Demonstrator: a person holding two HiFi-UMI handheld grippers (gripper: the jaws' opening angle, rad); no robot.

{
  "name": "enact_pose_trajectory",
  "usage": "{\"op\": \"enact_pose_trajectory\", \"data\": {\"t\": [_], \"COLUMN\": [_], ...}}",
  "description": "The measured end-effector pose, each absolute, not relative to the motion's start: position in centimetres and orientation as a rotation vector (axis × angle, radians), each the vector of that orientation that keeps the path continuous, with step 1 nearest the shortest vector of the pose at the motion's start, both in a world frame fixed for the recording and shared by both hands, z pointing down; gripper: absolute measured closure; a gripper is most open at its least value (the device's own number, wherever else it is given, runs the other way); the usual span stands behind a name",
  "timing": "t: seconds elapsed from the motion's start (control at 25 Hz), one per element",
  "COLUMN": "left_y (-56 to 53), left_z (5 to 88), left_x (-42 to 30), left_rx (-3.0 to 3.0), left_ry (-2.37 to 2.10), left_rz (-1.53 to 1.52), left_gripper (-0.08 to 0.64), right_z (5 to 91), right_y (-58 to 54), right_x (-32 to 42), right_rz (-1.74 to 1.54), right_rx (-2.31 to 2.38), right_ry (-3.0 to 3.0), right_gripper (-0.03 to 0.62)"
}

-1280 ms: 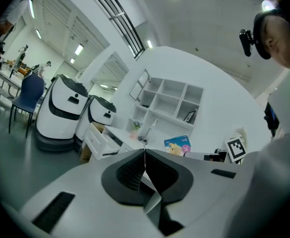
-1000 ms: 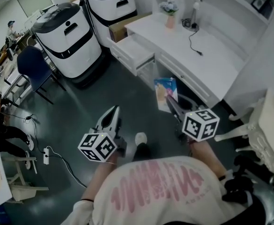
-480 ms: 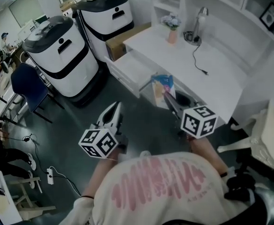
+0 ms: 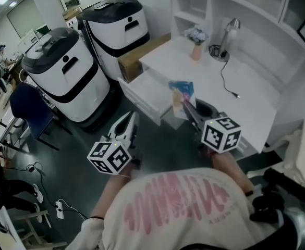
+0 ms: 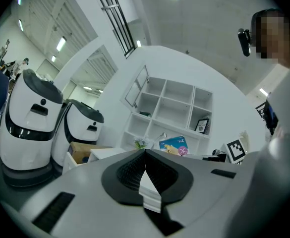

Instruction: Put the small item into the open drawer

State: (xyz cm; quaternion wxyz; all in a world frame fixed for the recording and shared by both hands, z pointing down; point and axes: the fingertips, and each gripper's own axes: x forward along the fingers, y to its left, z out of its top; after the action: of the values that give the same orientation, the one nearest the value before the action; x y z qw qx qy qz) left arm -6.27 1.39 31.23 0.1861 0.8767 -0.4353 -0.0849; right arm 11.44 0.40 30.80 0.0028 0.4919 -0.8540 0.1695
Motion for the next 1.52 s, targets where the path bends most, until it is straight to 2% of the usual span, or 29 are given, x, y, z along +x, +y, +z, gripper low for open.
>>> {"op": "enact_pose_trajectory", "data": {"t": [0.84, 1.52], "left_y": [-3.6, -15.8], "left_z": [37.0, 38.8], "left_x": [-7.1, -9.2], "left_rx": [2.356, 2.308], "left_ry": [-1.207, -1.275], "left_rz": [-0.212, -0.173], "left_gripper": [0.529, 0.529], "right_z": [37.2, 40.0], "right_y": [-6.4, -21.0], "right_x": [9.4, 7.2], "right_rz": [0.673, 0.678], "right_rx": [1.43, 1.342], "right_ry": [-2.598, -2.609], "right_gripper": [0.497, 0.497]}}
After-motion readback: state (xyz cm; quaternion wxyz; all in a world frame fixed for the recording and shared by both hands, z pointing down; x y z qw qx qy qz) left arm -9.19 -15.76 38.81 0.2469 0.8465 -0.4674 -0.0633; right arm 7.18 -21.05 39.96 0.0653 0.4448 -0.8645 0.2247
